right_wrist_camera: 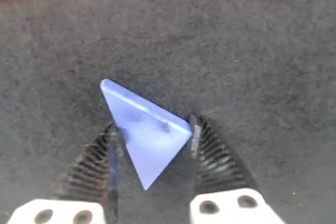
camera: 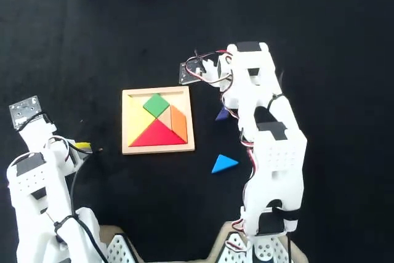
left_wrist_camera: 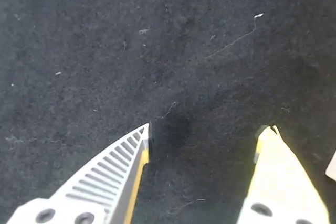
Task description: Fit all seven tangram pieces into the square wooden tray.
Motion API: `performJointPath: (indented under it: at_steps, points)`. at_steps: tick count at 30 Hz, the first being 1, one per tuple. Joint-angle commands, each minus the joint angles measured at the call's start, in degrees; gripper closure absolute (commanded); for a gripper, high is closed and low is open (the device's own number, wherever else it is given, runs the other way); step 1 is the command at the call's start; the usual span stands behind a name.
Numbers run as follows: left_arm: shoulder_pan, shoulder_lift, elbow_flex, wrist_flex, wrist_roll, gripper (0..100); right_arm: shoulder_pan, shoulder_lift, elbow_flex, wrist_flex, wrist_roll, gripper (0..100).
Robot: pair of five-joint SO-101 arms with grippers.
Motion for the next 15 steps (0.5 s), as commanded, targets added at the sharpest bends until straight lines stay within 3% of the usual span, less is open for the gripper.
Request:
performJointPath:
  at_steps: [1, 5, 9, 15]
  points:
    - [0.75, -0.79, -0.31, -0.88, -0.09, 68, 0.62, 0.31, -1.98, 0.26, -0.35, 98.6]
    - [0.75, -0.70, -0.31, -0.97, -0.09, 68, 0.53, -0.31, -8.57, 2.11, -6.77, 98.7]
    - [0.57, -0.88, -0.31, -1.05, -0.09, 68, -2.29, -2.51, -19.30, 10.73, -12.22, 98.7]
    - [0.31, -0.97, -0.31, -1.05, 0.44, 68, -11.87, -3.91, -34.68, 19.08, -34.20, 98.7]
